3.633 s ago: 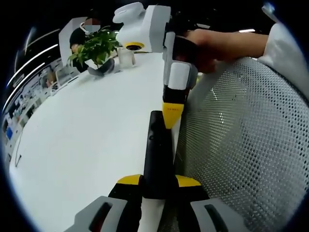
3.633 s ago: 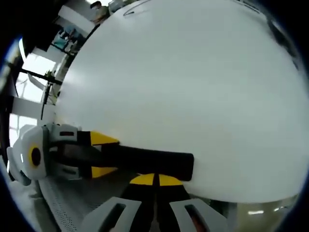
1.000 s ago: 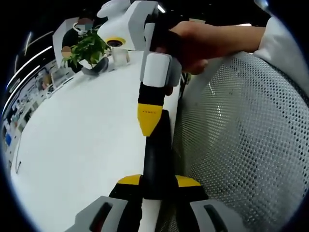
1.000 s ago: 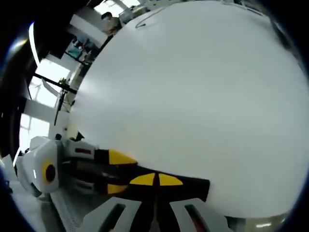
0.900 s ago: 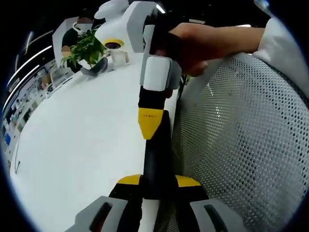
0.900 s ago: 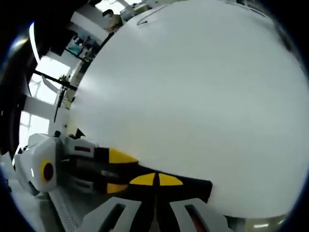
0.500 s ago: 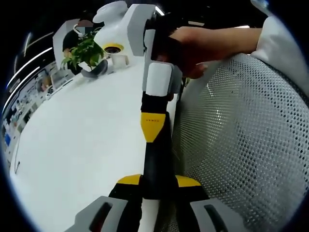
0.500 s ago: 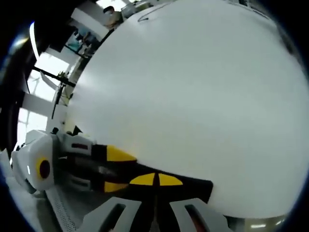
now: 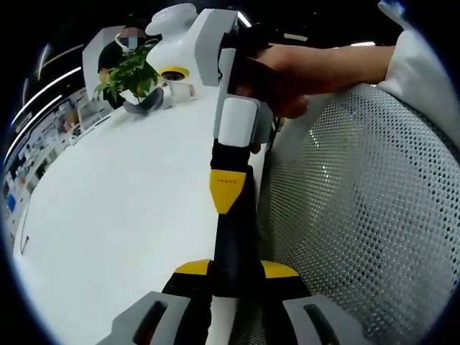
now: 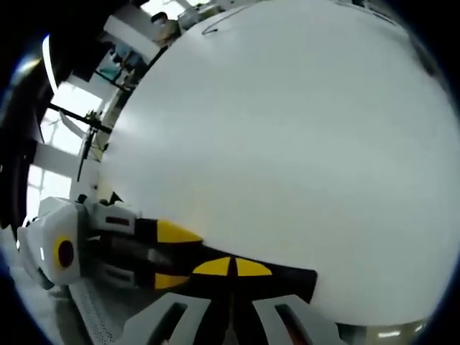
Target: Press the specified remote control buttons in sequence, fully releasing each button before pressing the next.
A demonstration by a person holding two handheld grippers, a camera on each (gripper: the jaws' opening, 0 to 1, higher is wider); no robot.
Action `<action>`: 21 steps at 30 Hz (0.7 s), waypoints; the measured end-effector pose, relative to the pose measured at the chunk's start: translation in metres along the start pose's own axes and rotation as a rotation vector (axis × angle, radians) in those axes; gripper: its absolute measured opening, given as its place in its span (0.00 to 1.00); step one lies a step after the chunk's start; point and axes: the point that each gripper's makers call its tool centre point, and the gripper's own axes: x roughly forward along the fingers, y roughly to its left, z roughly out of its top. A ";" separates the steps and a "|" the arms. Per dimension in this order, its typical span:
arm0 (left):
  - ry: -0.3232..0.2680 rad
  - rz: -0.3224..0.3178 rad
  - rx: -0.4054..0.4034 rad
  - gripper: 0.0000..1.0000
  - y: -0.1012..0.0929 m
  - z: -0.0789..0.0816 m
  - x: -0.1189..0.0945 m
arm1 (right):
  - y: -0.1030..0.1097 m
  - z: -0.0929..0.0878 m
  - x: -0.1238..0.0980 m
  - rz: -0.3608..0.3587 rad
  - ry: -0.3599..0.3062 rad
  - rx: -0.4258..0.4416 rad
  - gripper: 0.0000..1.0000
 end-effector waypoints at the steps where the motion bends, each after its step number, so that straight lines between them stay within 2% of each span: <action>1: 0.001 0.001 0.002 0.24 0.000 0.000 0.000 | 0.000 0.000 0.000 0.001 0.001 0.000 0.00; 3: 0.005 0.004 0.015 0.24 0.000 0.000 0.000 | 0.001 0.000 0.000 0.005 0.007 0.003 0.00; 7: 0.025 0.014 0.034 0.24 0.000 -0.001 0.001 | -0.001 -0.001 -0.002 0.033 0.013 0.075 0.00; 11: 0.031 0.017 0.038 0.24 0.002 -0.001 0.001 | -0.001 0.000 -0.003 0.001 0.010 0.046 0.00; 21: 0.036 0.006 0.012 0.24 0.003 -0.002 0.000 | 0.000 -0.001 -0.006 0.004 0.013 0.049 0.00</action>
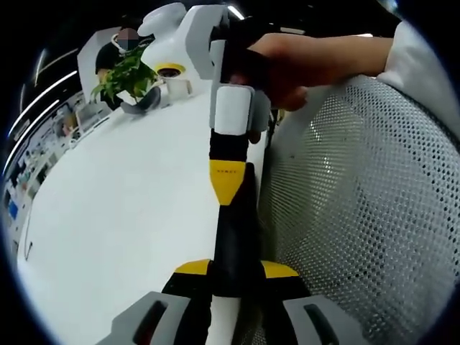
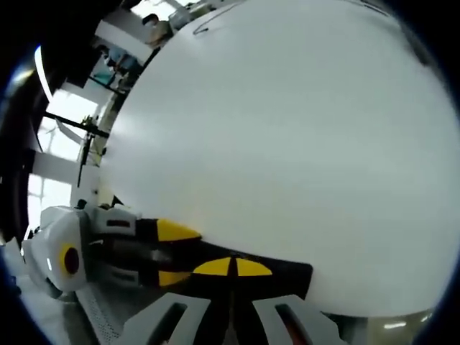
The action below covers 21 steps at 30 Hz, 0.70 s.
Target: Press the specified remote control buttons in sequence, fully releasing each button before pressing the next.
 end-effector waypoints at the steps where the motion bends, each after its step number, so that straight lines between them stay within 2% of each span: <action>1: 0.000 -0.002 -0.007 0.24 0.000 0.000 0.000 | 0.000 0.000 0.000 0.003 -0.002 0.001 0.00; 11: 0.017 0.029 0.036 0.24 0.005 -0.003 -0.001 | 0.003 -0.006 0.002 0.006 0.034 -0.001 0.00; 14: 0.018 0.026 0.016 0.24 0.006 -0.003 -0.001 | 0.003 -0.006 0.003 0.005 0.036 -0.007 0.00; 17: 0.017 0.031 0.033 0.24 0.005 -0.003 -0.001 | 0.004 -0.006 0.003 0.001 0.036 -0.017 0.00; 21: -0.018 0.035 0.038 0.24 0.005 -0.004 -0.002 | 0.004 -0.006 0.003 -0.002 0.030 -0.029 0.00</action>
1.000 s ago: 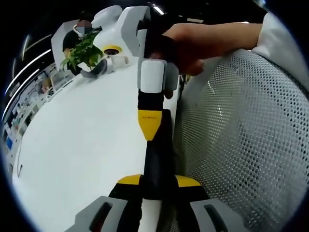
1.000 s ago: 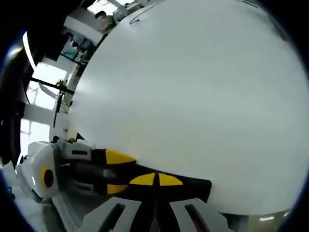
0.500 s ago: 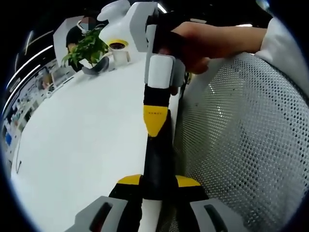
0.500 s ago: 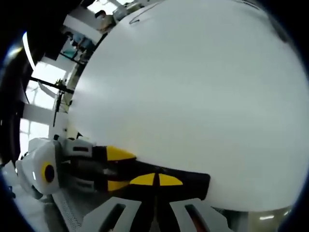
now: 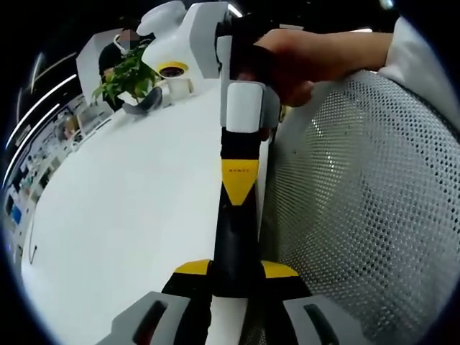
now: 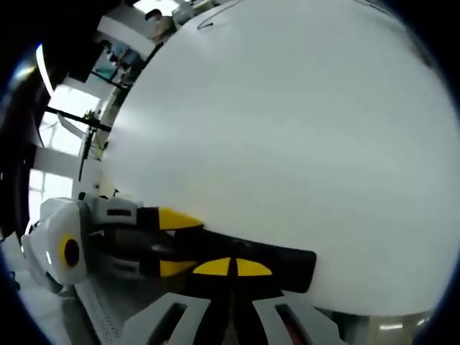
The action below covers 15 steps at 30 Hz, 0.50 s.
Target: Press the specified remote control buttons in sequence, fully releasing each button before pressing the next.
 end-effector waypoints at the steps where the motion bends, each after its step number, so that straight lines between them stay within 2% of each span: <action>1: 0.000 0.000 0.000 0.24 0.000 0.000 0.000 | 0.001 0.002 0.000 -0.003 -0.013 -0.010 0.00; 11: -0.006 0.004 -0.015 0.24 0.001 0.001 0.001 | 0.001 0.001 0.001 -0.001 -0.013 -0.022 0.00; 15: -0.017 0.004 -0.049 0.25 0.001 0.004 0.001 | 0.000 0.002 0.002 -0.008 -0.010 -0.035 0.00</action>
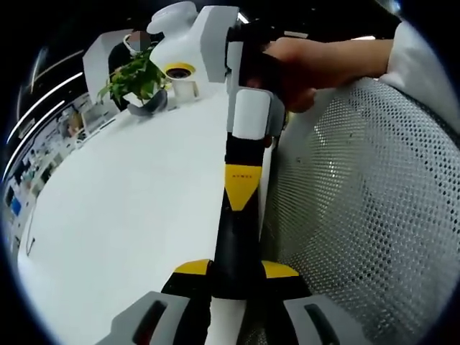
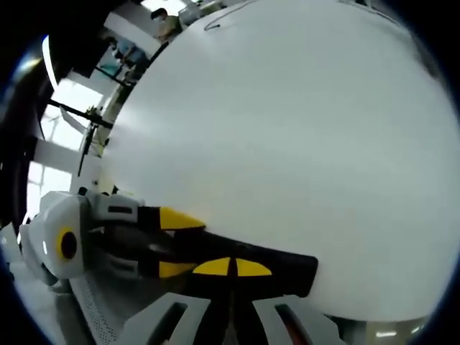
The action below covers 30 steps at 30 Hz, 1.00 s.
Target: Press the specified remote control buttons in sequence, fully releasing each button before pressing the next.
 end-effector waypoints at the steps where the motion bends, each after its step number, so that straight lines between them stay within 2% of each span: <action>1: -0.001 0.001 -0.001 0.25 0.000 0.000 0.000 | 0.000 0.000 0.000 0.003 0.001 0.009 0.00; 11: 0.002 0.003 0.017 0.25 0.000 0.000 0.000 | 0.000 0.000 -0.001 0.013 -0.004 0.024 0.00; 15: 0.002 0.003 0.015 0.24 0.000 0.000 0.000 | -0.001 0.001 -0.002 0.049 0.004 0.096 0.00; 20: 0.005 0.004 0.015 0.24 0.000 0.000 0.000 | 0.000 -0.003 -0.004 0.026 0.016 0.073 0.00; 30: 0.009 0.006 0.028 0.24 -0.001 0.000 0.000 | 0.001 -0.007 -0.007 0.043 0.027 0.098 0.00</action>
